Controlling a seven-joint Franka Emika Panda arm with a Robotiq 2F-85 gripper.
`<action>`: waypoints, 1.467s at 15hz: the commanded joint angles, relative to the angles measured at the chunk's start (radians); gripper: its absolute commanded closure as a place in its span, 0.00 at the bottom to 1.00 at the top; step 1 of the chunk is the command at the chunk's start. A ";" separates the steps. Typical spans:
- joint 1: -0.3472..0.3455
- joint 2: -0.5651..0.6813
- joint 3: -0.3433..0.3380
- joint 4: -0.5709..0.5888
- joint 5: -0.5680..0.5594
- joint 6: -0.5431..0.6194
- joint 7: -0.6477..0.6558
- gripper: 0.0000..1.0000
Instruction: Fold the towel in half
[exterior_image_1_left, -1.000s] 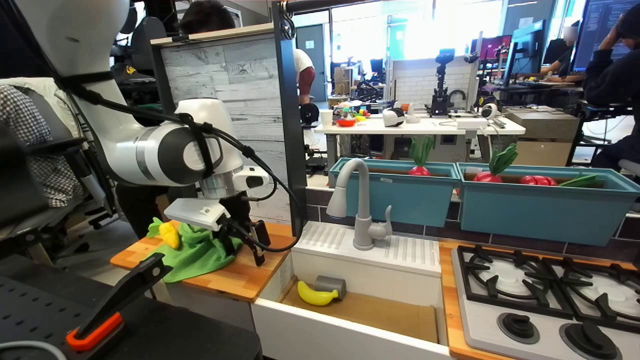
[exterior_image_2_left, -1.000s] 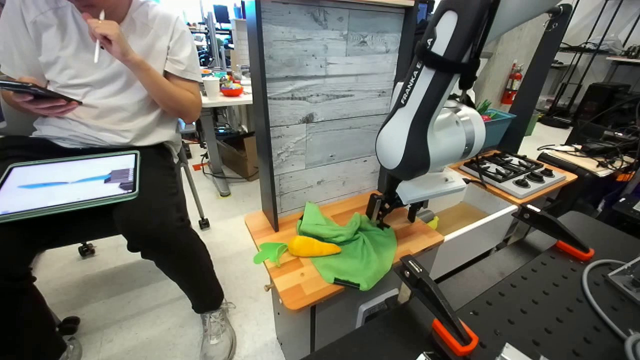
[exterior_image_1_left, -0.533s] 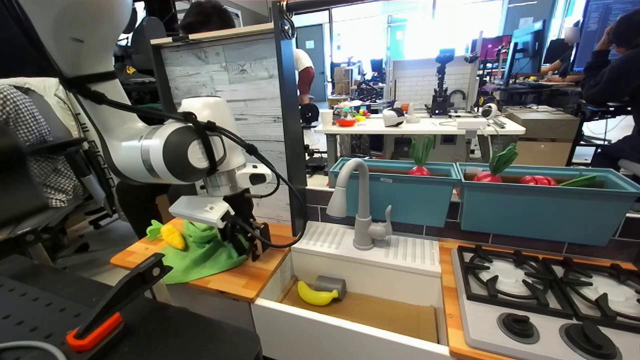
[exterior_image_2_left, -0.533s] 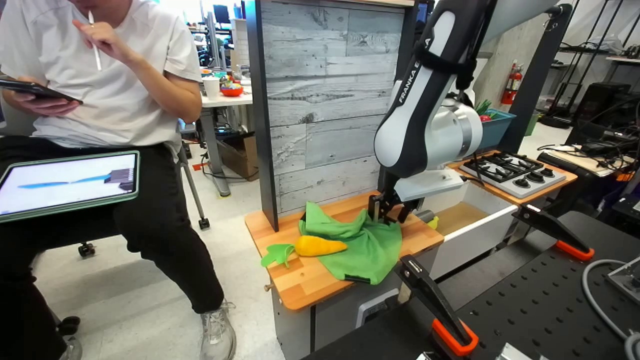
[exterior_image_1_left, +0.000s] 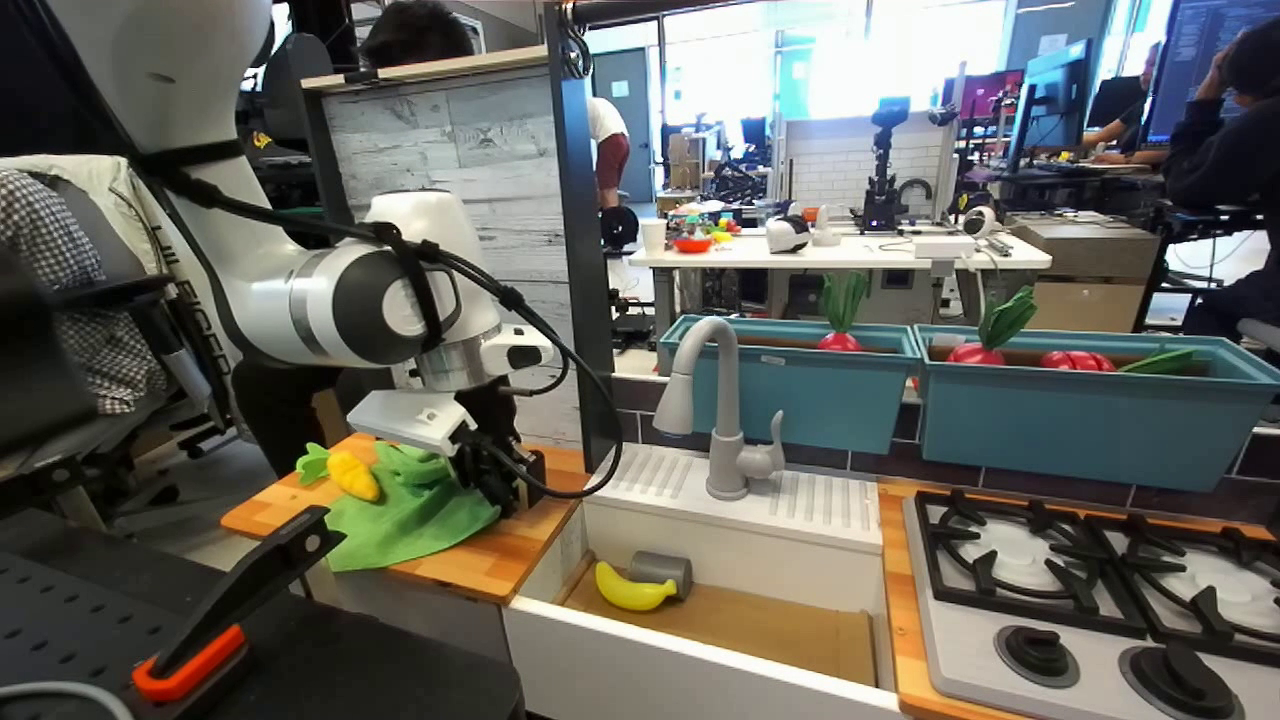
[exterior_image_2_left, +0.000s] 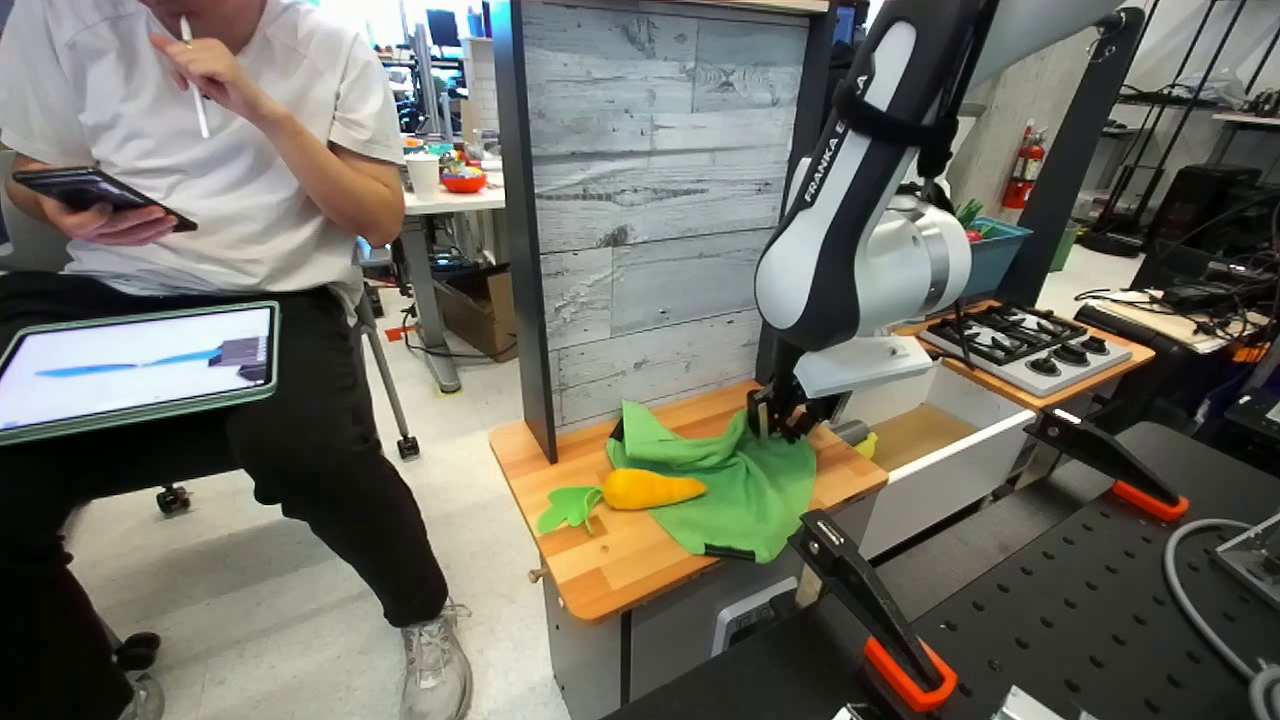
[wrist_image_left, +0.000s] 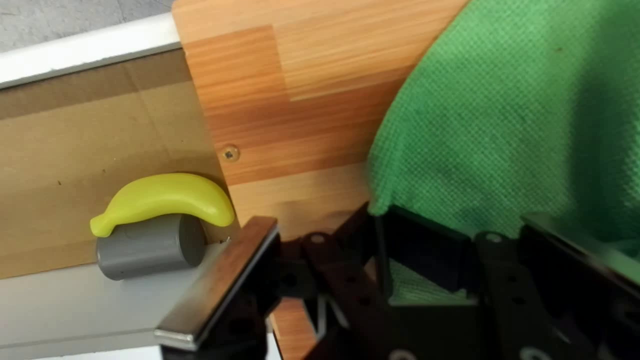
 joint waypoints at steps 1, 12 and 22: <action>-0.019 -0.056 0.015 -0.058 0.025 0.045 -0.020 0.98; 0.059 -0.313 0.056 -0.227 0.004 0.048 -0.043 0.98; 0.111 -0.180 0.107 -0.091 -0.001 0.026 -0.078 0.98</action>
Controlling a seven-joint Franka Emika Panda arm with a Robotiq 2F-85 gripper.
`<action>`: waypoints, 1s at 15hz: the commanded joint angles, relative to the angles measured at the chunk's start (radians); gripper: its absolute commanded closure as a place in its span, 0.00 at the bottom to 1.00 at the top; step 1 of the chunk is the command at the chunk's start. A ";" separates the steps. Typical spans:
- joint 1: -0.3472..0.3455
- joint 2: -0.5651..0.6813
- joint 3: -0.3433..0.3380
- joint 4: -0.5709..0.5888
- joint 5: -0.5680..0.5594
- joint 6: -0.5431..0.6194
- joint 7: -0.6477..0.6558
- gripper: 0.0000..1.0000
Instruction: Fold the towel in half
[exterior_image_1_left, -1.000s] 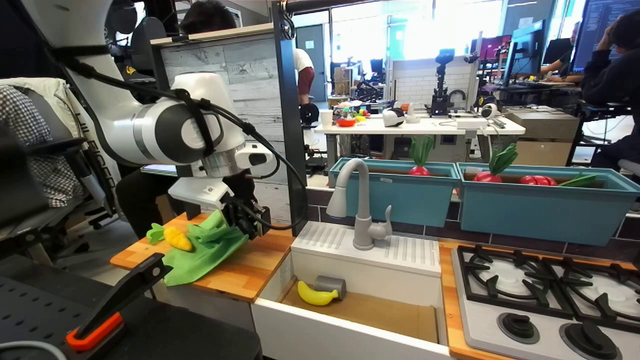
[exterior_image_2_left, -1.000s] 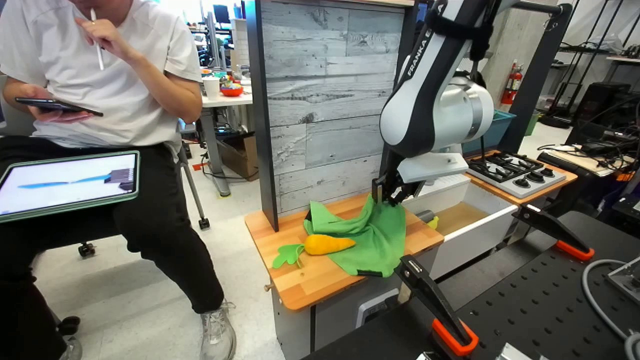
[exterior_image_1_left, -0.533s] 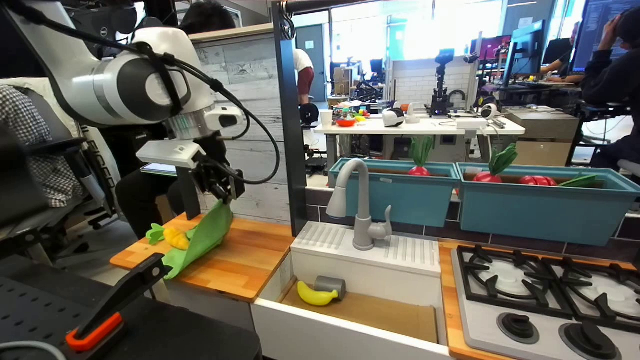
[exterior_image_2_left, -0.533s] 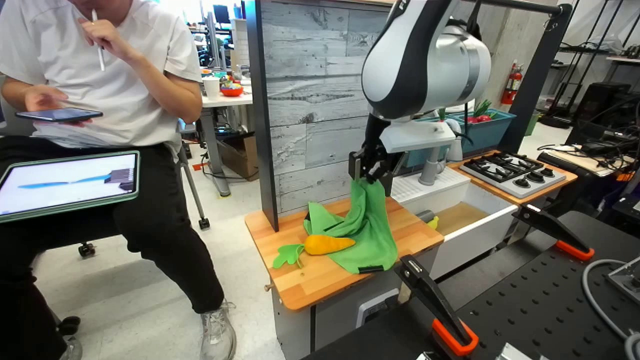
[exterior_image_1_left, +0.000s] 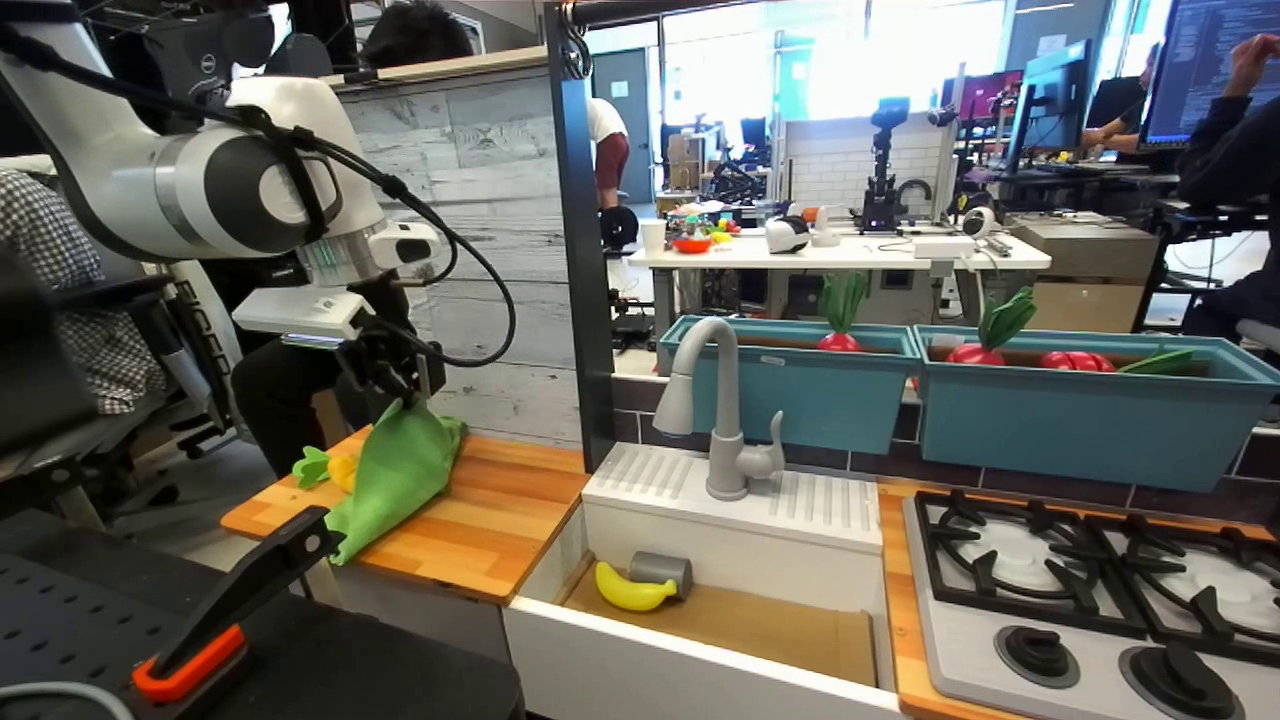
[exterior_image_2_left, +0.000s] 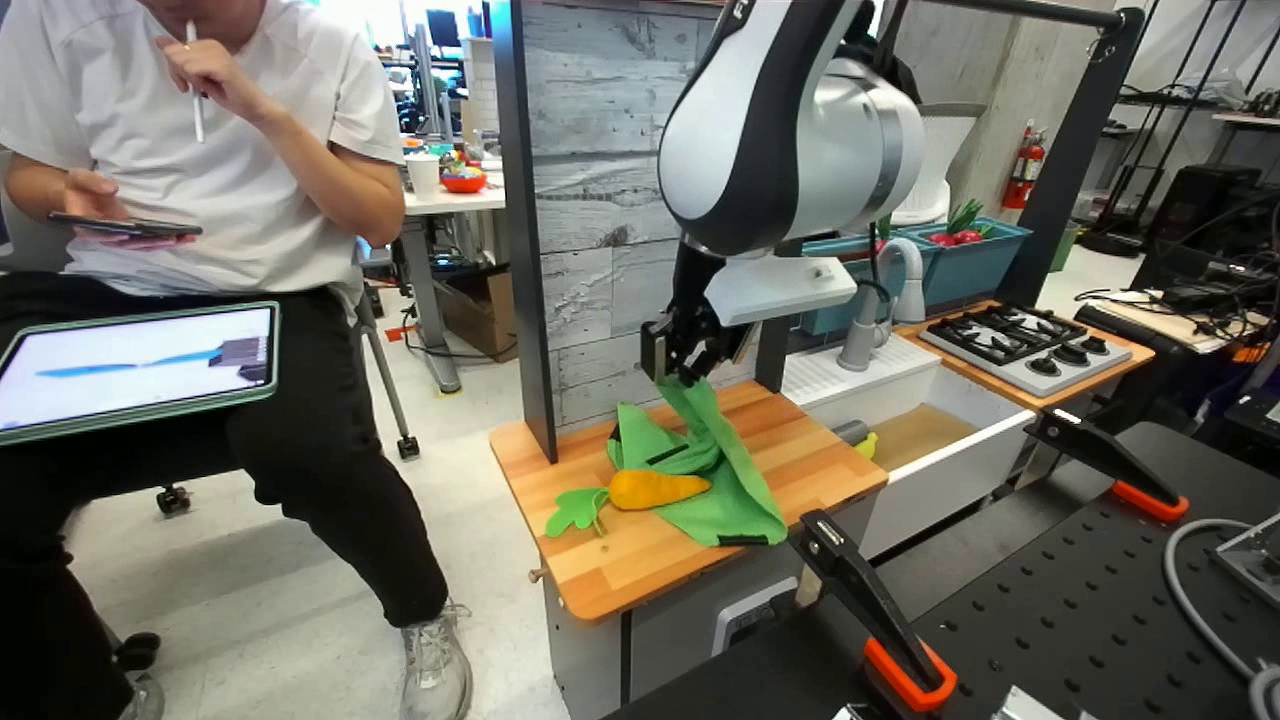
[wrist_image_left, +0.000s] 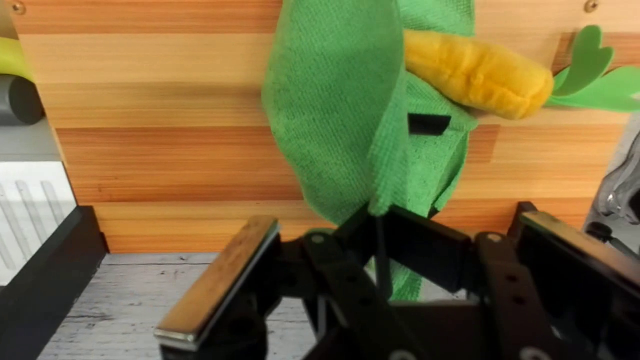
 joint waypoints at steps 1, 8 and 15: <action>-0.012 0.090 0.020 0.088 -0.005 -0.019 -0.040 0.98; -0.027 0.228 0.055 0.214 -0.010 -0.039 -0.101 0.98; -0.019 0.264 0.054 0.269 -0.009 -0.075 -0.108 0.43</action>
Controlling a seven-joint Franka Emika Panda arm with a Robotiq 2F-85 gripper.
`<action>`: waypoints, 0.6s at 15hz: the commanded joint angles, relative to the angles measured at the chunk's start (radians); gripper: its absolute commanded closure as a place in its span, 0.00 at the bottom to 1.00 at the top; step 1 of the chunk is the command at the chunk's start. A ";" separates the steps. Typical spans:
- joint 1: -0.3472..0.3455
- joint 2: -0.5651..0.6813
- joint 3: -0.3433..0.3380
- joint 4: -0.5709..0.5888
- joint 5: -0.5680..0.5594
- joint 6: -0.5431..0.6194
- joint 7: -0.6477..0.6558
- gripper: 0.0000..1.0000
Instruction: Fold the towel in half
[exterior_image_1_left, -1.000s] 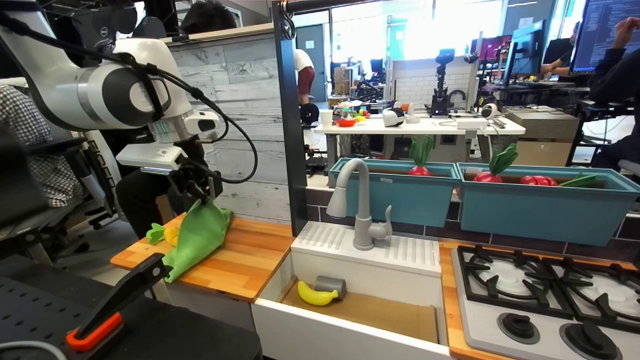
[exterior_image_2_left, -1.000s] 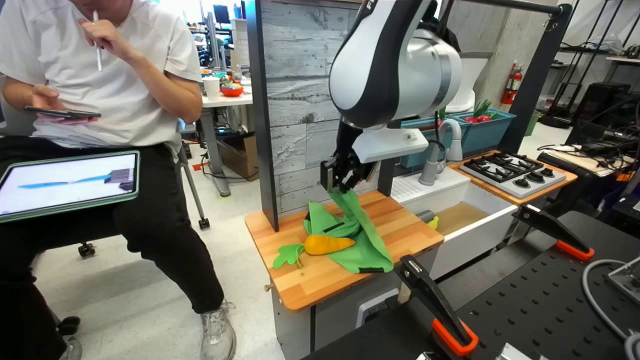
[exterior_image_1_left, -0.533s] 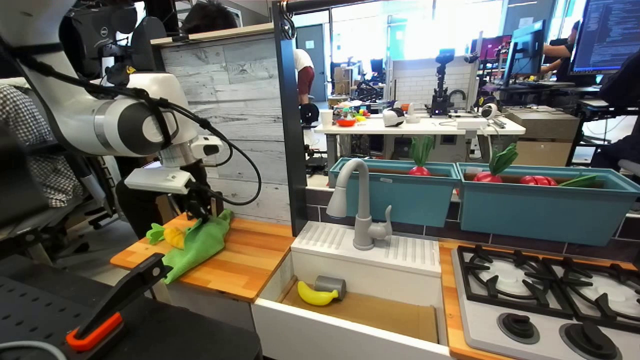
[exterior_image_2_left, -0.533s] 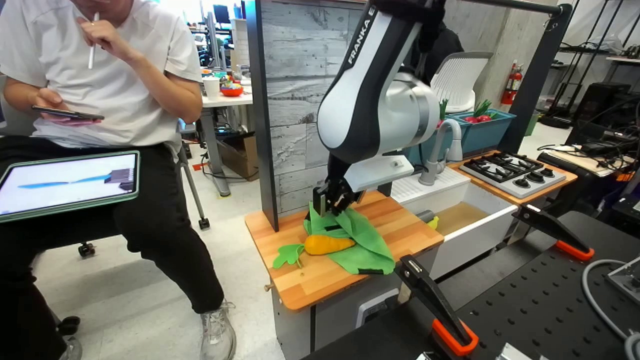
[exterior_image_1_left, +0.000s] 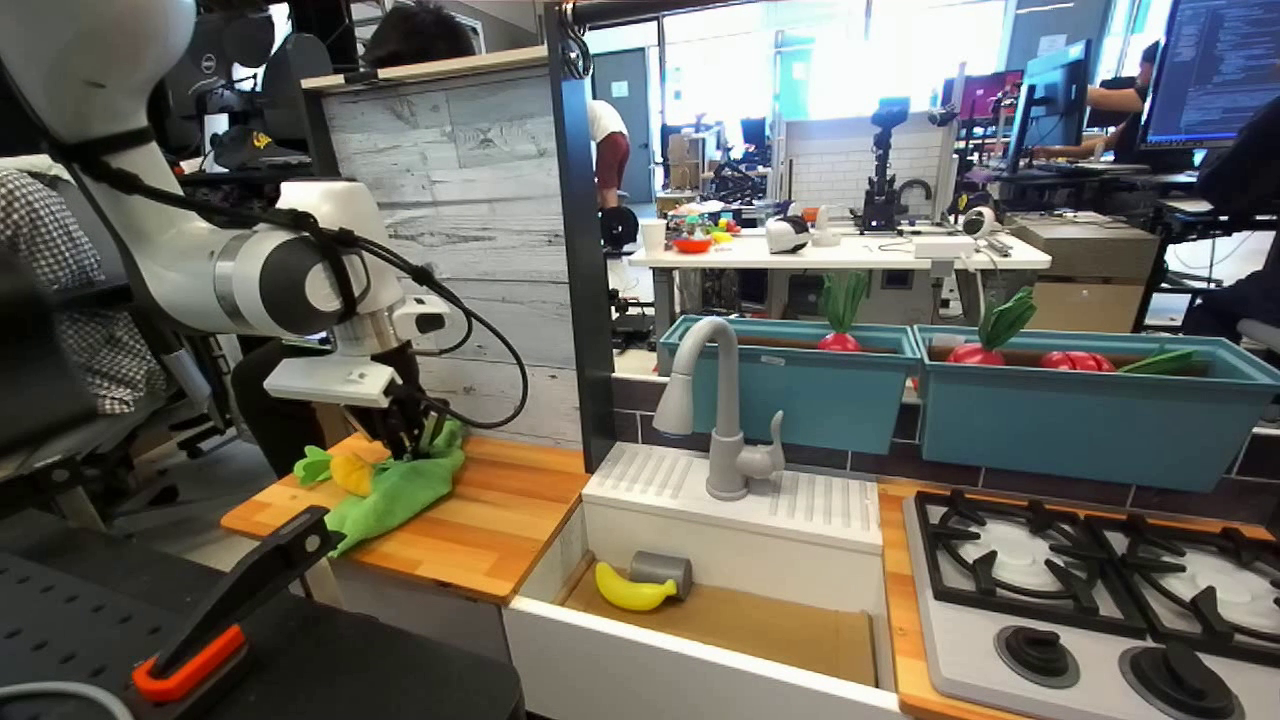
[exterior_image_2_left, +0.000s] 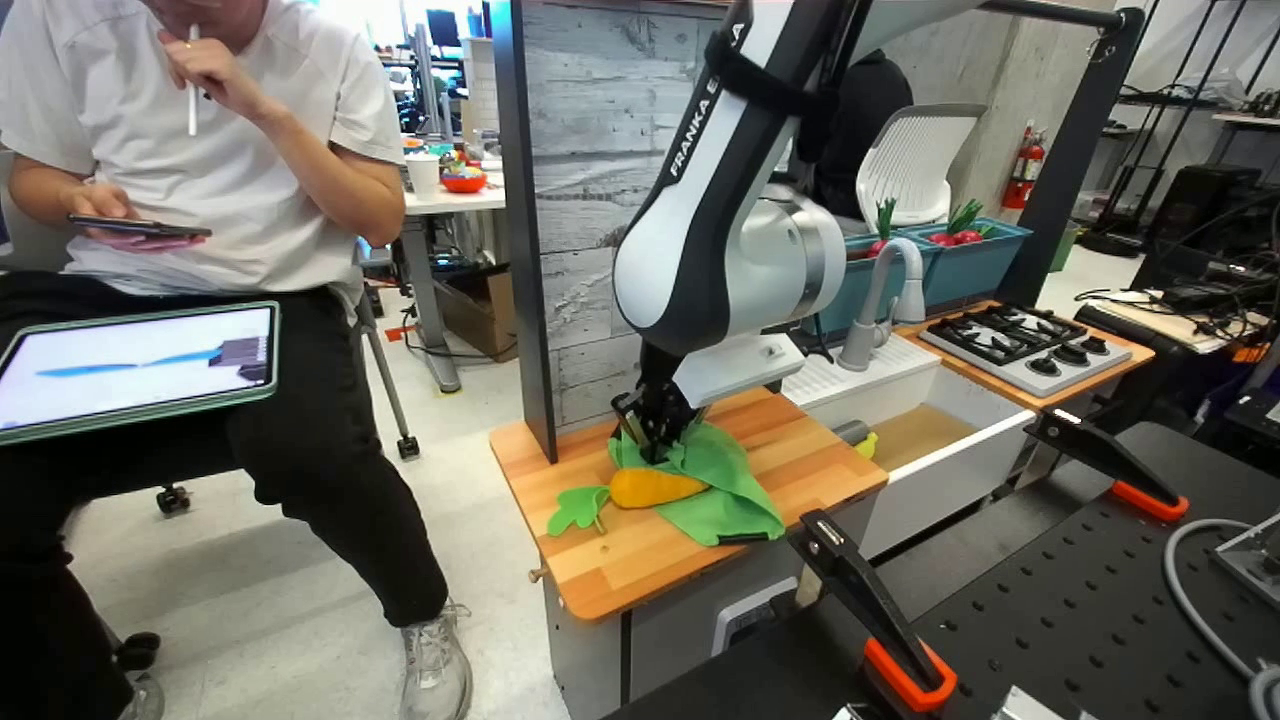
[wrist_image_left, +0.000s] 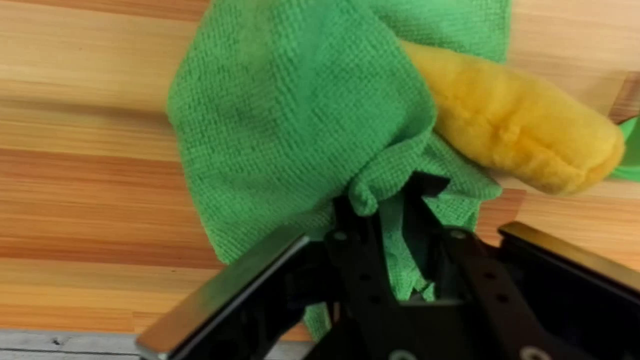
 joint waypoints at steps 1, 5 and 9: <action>-0.010 0.005 0.012 0.032 -0.009 -0.028 -0.016 0.37; -0.001 -0.040 0.011 -0.007 -0.010 -0.006 -0.013 0.07; 0.016 -0.122 0.009 -0.075 -0.011 -0.005 -0.003 0.00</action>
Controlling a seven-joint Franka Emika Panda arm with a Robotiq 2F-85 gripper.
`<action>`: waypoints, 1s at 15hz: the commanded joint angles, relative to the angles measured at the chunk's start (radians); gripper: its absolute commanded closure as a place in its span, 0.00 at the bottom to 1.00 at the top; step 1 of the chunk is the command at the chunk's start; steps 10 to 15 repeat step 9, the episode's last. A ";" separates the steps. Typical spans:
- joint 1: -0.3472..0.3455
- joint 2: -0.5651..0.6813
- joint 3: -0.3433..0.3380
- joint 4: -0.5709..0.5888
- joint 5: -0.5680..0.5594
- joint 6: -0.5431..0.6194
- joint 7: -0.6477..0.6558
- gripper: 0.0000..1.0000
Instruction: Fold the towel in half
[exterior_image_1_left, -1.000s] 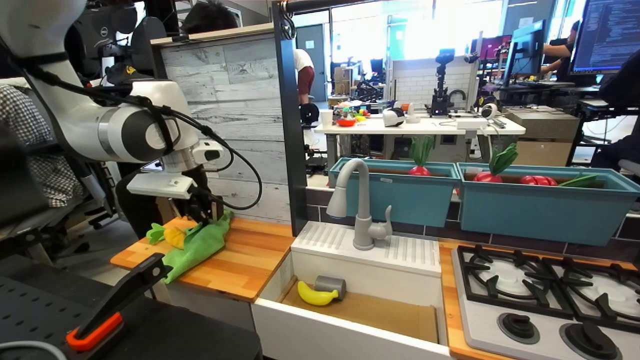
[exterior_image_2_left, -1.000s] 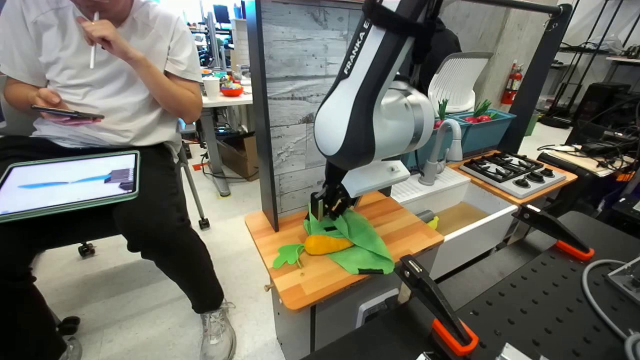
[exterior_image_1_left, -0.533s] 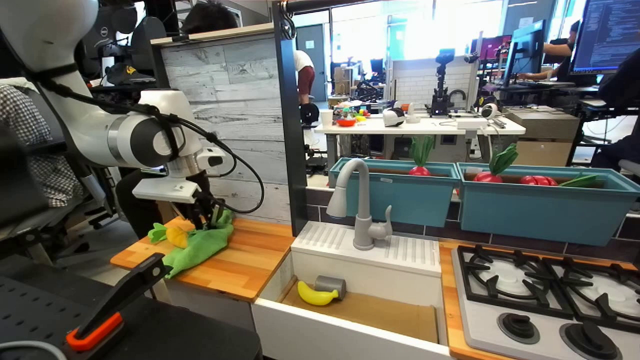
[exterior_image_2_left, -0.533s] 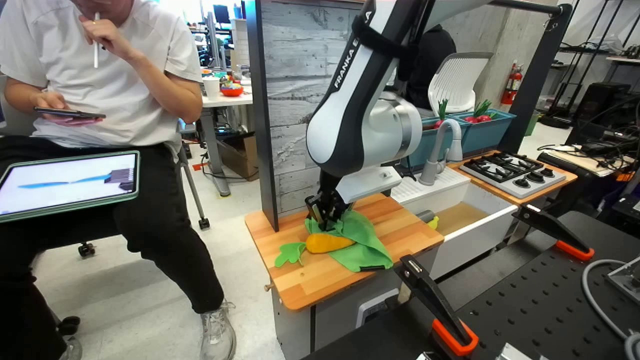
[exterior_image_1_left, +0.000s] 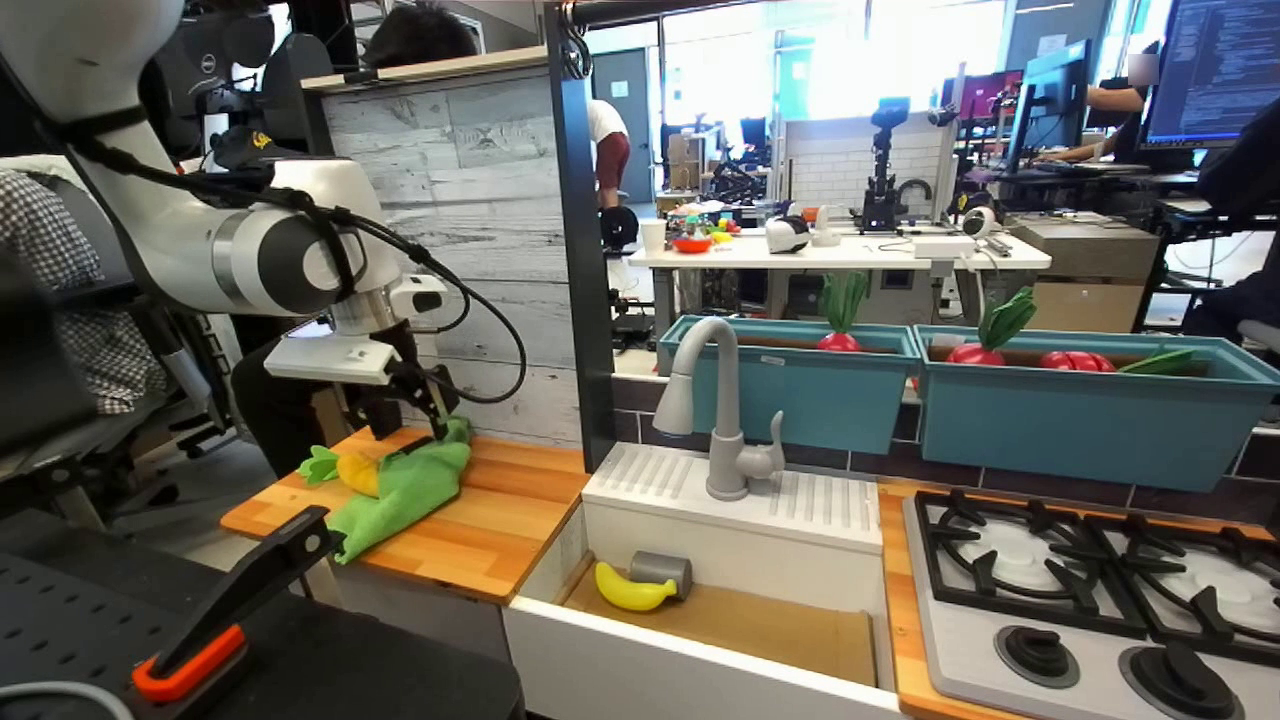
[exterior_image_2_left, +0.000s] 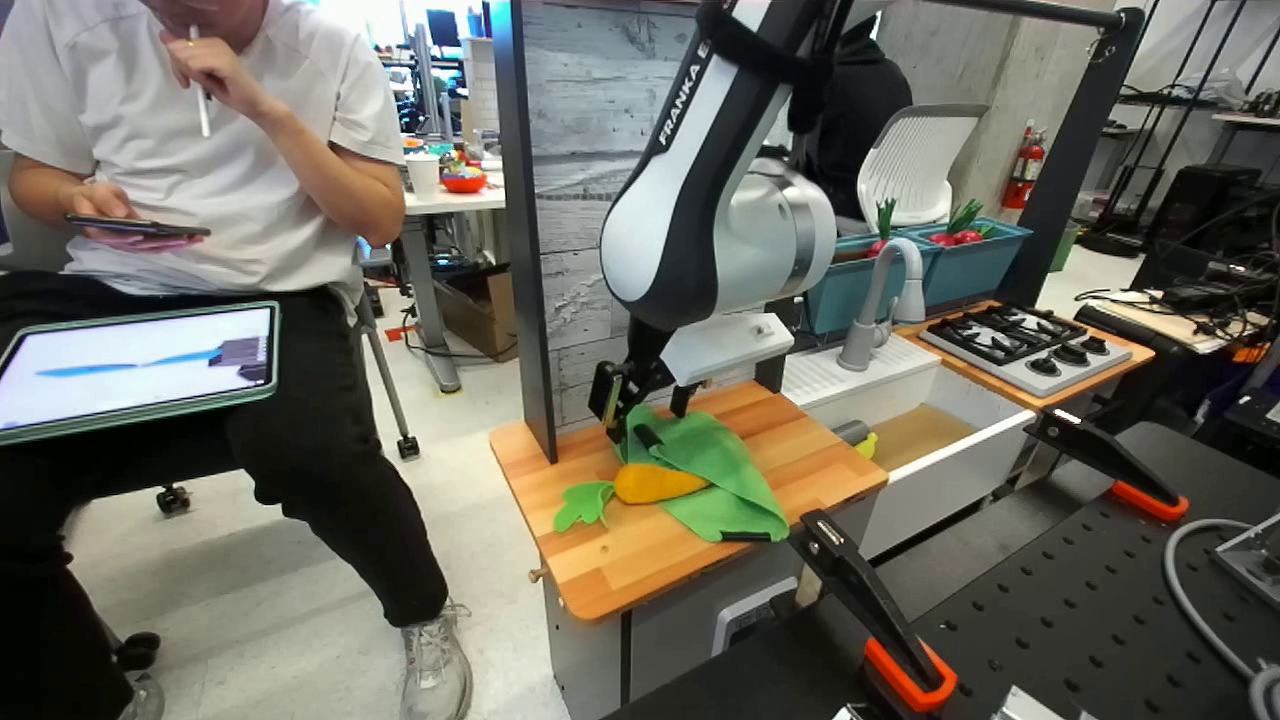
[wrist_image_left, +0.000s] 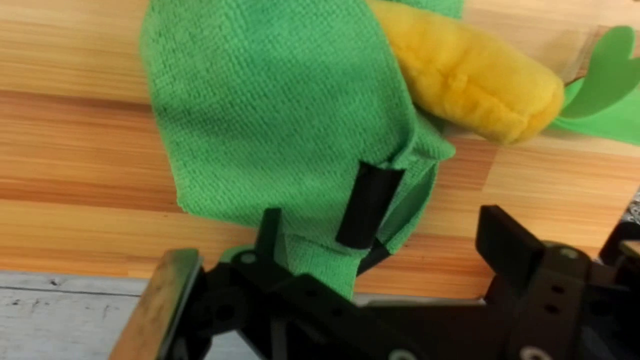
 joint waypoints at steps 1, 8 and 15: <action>0.011 -0.124 0.008 -0.110 -0.010 0.005 0.002 0.00; 0.009 -0.220 0.032 -0.189 -0.007 0.010 -0.003 0.00; 0.009 -0.229 0.032 -0.200 -0.007 0.010 -0.003 0.00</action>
